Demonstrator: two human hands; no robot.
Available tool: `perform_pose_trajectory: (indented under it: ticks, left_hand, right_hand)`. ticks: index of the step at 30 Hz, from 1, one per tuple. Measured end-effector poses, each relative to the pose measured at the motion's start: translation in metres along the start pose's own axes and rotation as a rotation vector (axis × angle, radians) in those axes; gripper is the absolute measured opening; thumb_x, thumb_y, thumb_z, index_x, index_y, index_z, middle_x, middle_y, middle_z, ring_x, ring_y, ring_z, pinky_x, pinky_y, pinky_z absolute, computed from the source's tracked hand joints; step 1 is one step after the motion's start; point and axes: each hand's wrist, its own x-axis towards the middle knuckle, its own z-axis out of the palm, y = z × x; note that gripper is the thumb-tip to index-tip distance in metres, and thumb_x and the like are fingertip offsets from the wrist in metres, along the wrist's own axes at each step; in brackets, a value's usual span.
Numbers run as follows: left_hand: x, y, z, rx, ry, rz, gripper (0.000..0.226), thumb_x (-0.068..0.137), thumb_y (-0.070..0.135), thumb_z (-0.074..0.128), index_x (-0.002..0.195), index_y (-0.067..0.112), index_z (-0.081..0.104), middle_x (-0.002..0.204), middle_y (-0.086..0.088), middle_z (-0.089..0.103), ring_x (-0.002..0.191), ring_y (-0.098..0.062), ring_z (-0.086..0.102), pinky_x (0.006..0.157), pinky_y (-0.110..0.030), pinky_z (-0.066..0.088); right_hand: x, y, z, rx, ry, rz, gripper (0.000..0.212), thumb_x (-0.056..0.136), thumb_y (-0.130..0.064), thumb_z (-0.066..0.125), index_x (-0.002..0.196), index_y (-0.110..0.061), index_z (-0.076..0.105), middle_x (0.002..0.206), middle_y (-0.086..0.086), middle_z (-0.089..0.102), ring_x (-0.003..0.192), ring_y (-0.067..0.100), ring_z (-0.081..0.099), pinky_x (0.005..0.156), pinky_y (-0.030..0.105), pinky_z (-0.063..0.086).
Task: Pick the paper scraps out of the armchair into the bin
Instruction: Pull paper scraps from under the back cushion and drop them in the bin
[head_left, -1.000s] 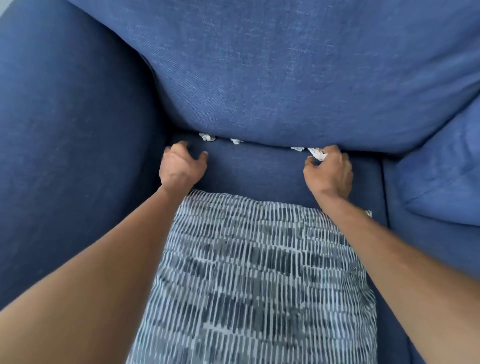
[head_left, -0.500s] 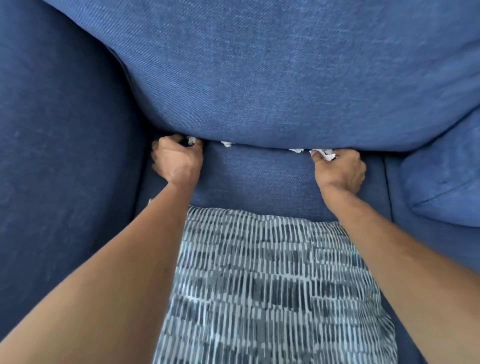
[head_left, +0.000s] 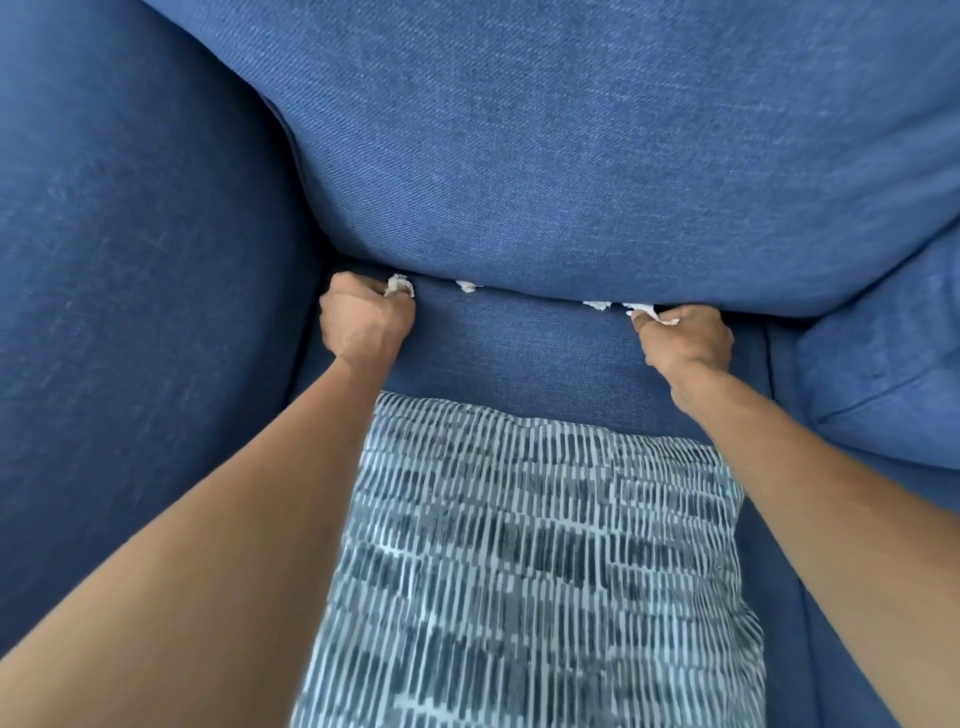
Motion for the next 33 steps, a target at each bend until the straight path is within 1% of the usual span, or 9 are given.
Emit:
perform_pose_trajectory:
  ticks: [4,8,10,12,16,19,24,27,33]
  left_hand:
    - [-0.017,-0.004,-0.017,0.032,0.029,0.003,0.028,0.087,0.041,0.069,0.096,0.015,0.075,0.095,-0.001,0.071,0.094,-0.026,0.069,0.083,-0.026,0.051]
    - [-0.04,-0.003,-0.038,0.005,0.068,0.016,0.031,0.088,0.043,0.068,0.099,0.015,0.073,0.087,0.002,0.07,0.086,-0.023,0.067,0.082,-0.03,0.053]
    - [-0.056,-0.002,-0.053,-0.014,0.101,0.027,0.032,0.089,0.041,0.065,0.092,0.01,0.074,0.07,0.004,0.062,0.074,-0.024,0.062,0.071,-0.028,0.048]
    - [-0.074,-0.004,-0.068,-0.044,0.139,0.05,0.036,0.09,0.039,0.061,0.086,0.005,0.072,0.067,0.0,0.061,0.069,-0.027,0.061,0.067,-0.03,0.05]
    - [-0.124,-0.022,-0.096,-0.073,0.179,0.111,0.035,0.092,0.041,0.052,0.073,0.012,0.052,0.063,0.003,0.053,0.062,-0.024,0.051,0.062,-0.032,0.045]
    - [-0.173,-0.038,-0.119,-0.012,0.232,0.183,0.032,0.095,0.04,0.043,0.079,0.012,0.047,0.064,0.004,0.051,0.06,-0.022,0.046,0.06,-0.032,0.04]
    - [-0.257,-0.09,-0.161,0.059,0.319,0.229,0.038,0.096,0.033,0.04,0.064,0.016,0.028,0.054,0.005,0.038,0.048,-0.017,0.03,0.049,-0.032,0.025]
    - [-0.295,-0.133,-0.185,0.106,0.365,0.199,0.042,0.096,0.036,0.039,0.062,0.016,0.026,0.054,0.001,0.044,0.051,-0.022,0.033,0.054,-0.034,0.03]
    - [-0.354,-0.231,-0.23,0.239,0.434,0.135,0.054,0.101,0.046,0.041,0.059,0.013,0.033,0.05,-0.004,0.046,0.054,-0.035,0.046,0.054,-0.035,0.029]
  right_hand:
    - [-0.025,-0.003,-0.006,-0.087,-0.037,-0.088,0.037,0.088,-0.039,0.065,0.063,-0.013,0.055,0.084,0.01,0.07,0.094,0.033,0.065,0.073,0.031,0.047]
    - [-0.056,-0.008,-0.017,-0.116,-0.11,-0.181,0.019,0.091,-0.034,0.067,0.088,-0.016,0.065,0.105,0.009,0.069,0.098,0.03,0.06,0.083,0.033,0.048]
    - [-0.068,-0.012,-0.023,-0.153,-0.158,-0.253,0.021,0.092,-0.033,0.067,0.098,-0.013,0.068,0.11,0.01,0.069,0.098,0.028,0.059,0.085,0.034,0.048]
    - [-0.08,-0.017,-0.03,-0.169,-0.172,-0.33,0.026,0.091,-0.033,0.067,0.107,-0.012,0.069,0.115,0.01,0.069,0.109,0.031,0.061,0.088,0.036,0.05]
    - [-0.11,-0.019,-0.048,-0.165,-0.193,-0.477,0.028,0.09,-0.035,0.064,0.109,-0.014,0.068,0.111,0.006,0.069,0.105,0.031,0.063,0.084,0.039,0.054]
    - [-0.141,-0.014,-0.062,-0.14,-0.228,-0.589,0.026,0.089,-0.037,0.064,0.105,-0.016,0.067,0.108,0.004,0.069,0.101,0.029,0.063,0.082,0.038,0.054]
    - [-0.208,-0.006,-0.077,-0.11,-0.339,-0.783,0.025,0.091,-0.032,0.064,0.105,-0.011,0.068,0.109,0.005,0.069,0.098,0.025,0.061,0.082,0.033,0.046]
    - [-0.251,0.003,-0.074,-0.116,-0.406,-0.886,0.024,0.091,-0.032,0.065,0.101,-0.01,0.068,0.103,0.007,0.071,0.095,0.029,0.062,0.073,0.031,0.041]
    - [-0.347,0.034,-0.055,-0.084,-0.474,-1.029,0.023,0.088,-0.031,0.067,0.099,-0.011,0.071,0.103,0.009,0.074,0.099,0.032,0.064,0.081,0.033,0.046]
